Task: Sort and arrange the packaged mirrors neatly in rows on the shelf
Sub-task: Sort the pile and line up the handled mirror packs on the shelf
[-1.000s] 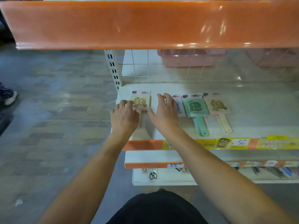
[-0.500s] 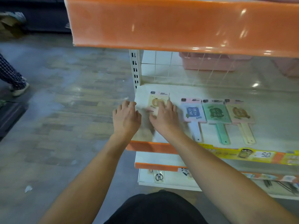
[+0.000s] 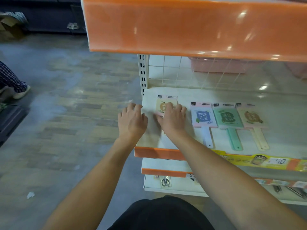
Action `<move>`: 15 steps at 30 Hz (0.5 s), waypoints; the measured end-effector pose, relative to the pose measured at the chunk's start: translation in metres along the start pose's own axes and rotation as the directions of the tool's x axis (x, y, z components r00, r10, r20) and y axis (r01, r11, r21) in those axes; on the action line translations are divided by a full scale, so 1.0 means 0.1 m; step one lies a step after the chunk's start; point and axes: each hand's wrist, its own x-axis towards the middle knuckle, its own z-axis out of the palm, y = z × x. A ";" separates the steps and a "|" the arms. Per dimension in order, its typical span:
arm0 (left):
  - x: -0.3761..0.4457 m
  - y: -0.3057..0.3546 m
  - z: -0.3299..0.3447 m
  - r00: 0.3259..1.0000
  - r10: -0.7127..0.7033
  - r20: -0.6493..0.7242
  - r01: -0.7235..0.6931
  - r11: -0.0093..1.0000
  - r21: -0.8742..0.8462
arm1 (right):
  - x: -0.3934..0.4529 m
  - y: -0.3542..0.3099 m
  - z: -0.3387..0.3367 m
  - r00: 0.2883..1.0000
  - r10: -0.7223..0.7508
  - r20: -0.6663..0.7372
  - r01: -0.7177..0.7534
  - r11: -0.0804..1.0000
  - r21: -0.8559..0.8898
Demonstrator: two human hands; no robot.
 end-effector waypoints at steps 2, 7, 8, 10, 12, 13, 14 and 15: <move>0.00 0.03 0.01 1.000 0.007 0.005 -0.006 1.000 -0.009 | 0.00 0.01 -0.01 1.000 0.010 -0.009 -0.010 1.000 0.010; -0.01 0.14 0.02 1.000 0.029 0.011 -0.028 0.999 -0.030 | -0.09 0.10 -0.07 1.000 0.020 0.012 -0.021 0.996 0.084; -0.01 0.17 0.03 0.999 0.033 0.018 -0.032 0.999 -0.035 | -0.11 0.13 -0.10 1.000 0.016 0.009 -0.017 0.994 0.109; -0.01 0.26 0.03 0.998 0.042 0.036 -0.040 0.998 -0.042 | -0.15 0.17 -0.18 1.000 -0.003 -0.027 0.008 0.986 0.164; -0.01 0.37 0.04 0.998 0.058 0.040 -0.056 0.997 -0.050 | -0.16 0.23 -0.28 0.995 -0.033 -0.090 0.050 0.980 0.195; -0.01 0.43 0.05 0.997 0.070 0.036 -0.068 0.996 -0.054 | -0.15 0.27 -0.33 0.993 -0.041 -0.114 0.063 0.977 0.203; -0.01 0.49 0.05 0.996 0.083 0.031 -0.081 0.995 -0.060 | -0.15 0.31 -0.38 0.991 -0.041 -0.126 0.068 0.974 0.217; -0.02 0.56 0.05 0.995 0.099 0.025 -0.097 0.993 -0.068 | -0.14 0.37 -0.42 0.991 -0.032 -0.129 0.062 0.969 0.239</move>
